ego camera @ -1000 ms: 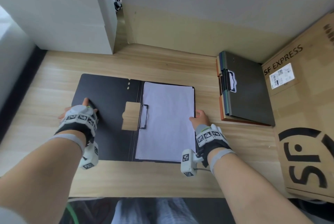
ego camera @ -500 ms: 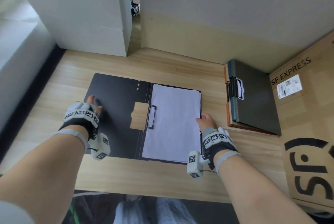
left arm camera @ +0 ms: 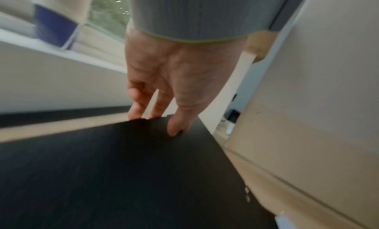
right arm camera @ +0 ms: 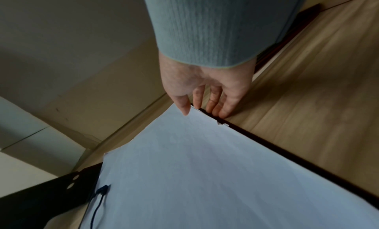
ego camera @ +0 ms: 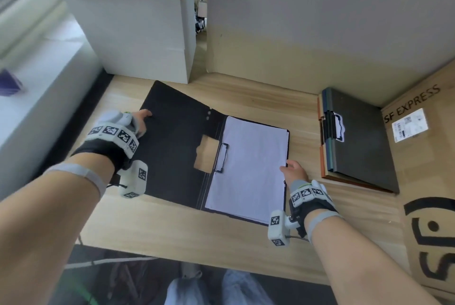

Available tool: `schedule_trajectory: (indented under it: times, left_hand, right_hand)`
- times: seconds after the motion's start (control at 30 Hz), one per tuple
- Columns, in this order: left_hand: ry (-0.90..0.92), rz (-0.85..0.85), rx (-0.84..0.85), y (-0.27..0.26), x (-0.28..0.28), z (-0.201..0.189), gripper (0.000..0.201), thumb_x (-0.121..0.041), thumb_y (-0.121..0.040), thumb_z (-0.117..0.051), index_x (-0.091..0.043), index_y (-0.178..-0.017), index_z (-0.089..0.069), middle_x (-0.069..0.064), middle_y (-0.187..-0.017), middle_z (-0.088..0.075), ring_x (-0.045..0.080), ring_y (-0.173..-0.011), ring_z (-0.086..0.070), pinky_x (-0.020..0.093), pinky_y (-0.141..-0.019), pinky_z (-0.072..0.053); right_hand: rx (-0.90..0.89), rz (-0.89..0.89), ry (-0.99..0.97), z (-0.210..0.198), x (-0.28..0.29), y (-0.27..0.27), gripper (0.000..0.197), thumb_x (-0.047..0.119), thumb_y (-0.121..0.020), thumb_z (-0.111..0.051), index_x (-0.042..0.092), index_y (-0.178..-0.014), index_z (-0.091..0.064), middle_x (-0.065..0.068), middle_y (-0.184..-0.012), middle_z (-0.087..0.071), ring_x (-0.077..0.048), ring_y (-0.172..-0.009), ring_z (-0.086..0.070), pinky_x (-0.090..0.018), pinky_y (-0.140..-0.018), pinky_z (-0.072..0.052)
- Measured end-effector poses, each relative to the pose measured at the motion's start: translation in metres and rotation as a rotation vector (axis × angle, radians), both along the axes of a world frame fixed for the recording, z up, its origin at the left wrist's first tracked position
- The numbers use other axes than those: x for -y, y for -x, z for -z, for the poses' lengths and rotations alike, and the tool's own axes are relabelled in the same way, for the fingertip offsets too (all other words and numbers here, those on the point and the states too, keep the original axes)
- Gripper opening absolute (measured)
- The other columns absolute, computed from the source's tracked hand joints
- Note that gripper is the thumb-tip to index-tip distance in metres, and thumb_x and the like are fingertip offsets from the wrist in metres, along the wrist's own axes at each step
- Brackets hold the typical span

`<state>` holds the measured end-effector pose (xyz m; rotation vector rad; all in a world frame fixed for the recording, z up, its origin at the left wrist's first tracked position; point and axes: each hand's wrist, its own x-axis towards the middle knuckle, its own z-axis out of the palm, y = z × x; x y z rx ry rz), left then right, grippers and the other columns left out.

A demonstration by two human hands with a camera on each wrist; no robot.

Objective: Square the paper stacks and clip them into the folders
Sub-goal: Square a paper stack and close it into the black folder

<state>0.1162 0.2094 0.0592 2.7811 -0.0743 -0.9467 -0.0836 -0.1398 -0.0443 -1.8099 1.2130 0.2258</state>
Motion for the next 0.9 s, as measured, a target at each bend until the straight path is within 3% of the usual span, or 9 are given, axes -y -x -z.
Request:
schedule_trajectory:
  times: [0.1, 0.17, 0.23, 0.37, 0.47, 0.6, 0.67, 0.73, 0.9]
  left_hand:
    - [-0.004, 0.125, 0.001, -0.008, 0.008, -0.045, 0.052, 0.003, -0.095, -0.039, -0.014, -0.143, -0.034, 0.021, -0.112, -0.061, 0.03, -0.094, -0.055, 0.017, -0.057, -0.037]
    - [0.07, 0.183, 0.046, -0.006, 0.017, -0.069, 0.041, 0.003, -0.094, -0.037, -0.012, -0.13, -0.051, 0.007, -0.076, -0.057, 0.025, -0.078, -0.053, 0.02, -0.055, -0.037]
    - [0.096, 0.294, 0.077, 0.004, 0.036, -0.092, 0.035, -0.002, -0.096, -0.037, -0.015, -0.12, -0.057, -0.003, -0.069, -0.055, 0.018, -0.067, -0.055, 0.016, -0.054, -0.037]
    - [0.215, 0.569, 0.056, 0.029, 0.092, -0.113, 0.026, -0.015, -0.099, -0.041, -0.014, -0.117, -0.06, -0.013, -0.078, -0.061, 0.0, -0.067, -0.06, 0.008, -0.055, -0.046]
    - [0.306, 0.752, 0.059, 0.052, 0.149, -0.097, 0.025, -0.016, -0.098, -0.043, -0.011, -0.115, -0.061, 0.003, -0.101, -0.07, 0.019, -0.083, -0.068, 0.015, -0.065, -0.046]
    - [0.271, 0.92, 0.035, 0.082, 0.216, -0.062, 0.033, -0.016, -0.097, -0.046, -0.014, -0.128, -0.056, 0.005, -0.122, -0.064, 0.025, -0.11, -0.061, 0.023, -0.086, -0.042]
    - [0.234, 0.996, 0.006, 0.097, 0.25, -0.039, 0.039, -0.014, -0.094, -0.05, -0.016, -0.132, -0.053, 0.007, -0.126, -0.061, 0.027, -0.116, -0.057, 0.026, -0.091, -0.041]
    - [0.157, 1.053, -0.046, 0.108, 0.276, -0.01, 0.045, -0.014, -0.093, -0.053, -0.017, -0.137, -0.047, 0.01, -0.133, -0.055, 0.026, -0.116, -0.055, 0.028, -0.091, -0.04]
    - [-0.073, 1.031, -0.026, 0.114, 0.299, 0.054, 0.052, -0.021, -0.092, -0.052, -0.019, -0.143, -0.038, 0.014, -0.15, -0.031, 0.032, -0.134, -0.035, 0.037, -0.094, -0.036]
  right_hand:
    - [0.007, 0.001, 0.002, -0.001, 0.001, -0.001, 0.044, 0.012, -0.088, -0.049, 0.014, -0.132, -0.049, -0.011, -0.133, -0.056, -0.023, -0.089, -0.055, -0.035, -0.084, -0.048]
    - [0.011, 0.006, -0.009, -0.004, 0.0, 0.0, 0.043, 0.013, -0.089, -0.049, 0.014, -0.132, -0.049, -0.011, -0.132, -0.057, -0.028, -0.093, -0.059, -0.036, -0.084, -0.049]
    - [0.007, 0.016, -0.024, -0.005, 0.001, 0.001, 0.043, 0.014, -0.09, -0.048, 0.015, -0.133, -0.048, -0.012, -0.13, -0.058, -0.033, -0.103, -0.061, -0.038, -0.09, -0.049]
    - [0.028, 0.027, -0.092, -0.01, 0.001, 0.003, 0.043, 0.015, -0.093, -0.047, 0.014, -0.136, -0.044, -0.011, -0.135, -0.053, -0.032, -0.106, -0.058, -0.037, -0.092, -0.046]
    - [0.075, 0.054, -0.129, -0.014, 0.01, 0.007, 0.044, 0.015, -0.095, -0.046, 0.012, -0.138, -0.042, -0.01, -0.139, -0.049, -0.032, -0.119, -0.053, -0.035, -0.095, -0.042]
    - [0.111, 0.03, -0.134, -0.02, 0.023, 0.019, 0.044, 0.009, -0.097, -0.037, 0.015, -0.14, -0.042, -0.011, -0.121, -0.053, -0.022, -0.092, -0.058, -0.029, -0.081, -0.046]
    - [0.104, 0.01, -0.116, -0.022, 0.036, 0.03, 0.041, 0.009, -0.097, -0.036, 0.015, -0.137, -0.046, -0.01, -0.136, -0.05, -0.027, -0.121, -0.051, -0.03, -0.101, -0.039]
    - [0.107, -0.004, -0.136, -0.019, 0.045, 0.038, 0.038, 0.013, -0.098, -0.04, 0.013, -0.135, -0.048, -0.009, -0.143, -0.046, -0.026, -0.132, -0.042, -0.029, -0.106, -0.032]
    - [0.087, 0.067, -0.322, -0.019, 0.045, 0.04, 0.04, 0.024, -0.099, -0.04, 0.017, -0.138, -0.043, -0.004, -0.13, -0.05, -0.022, -0.107, -0.048, -0.033, -0.09, -0.04]
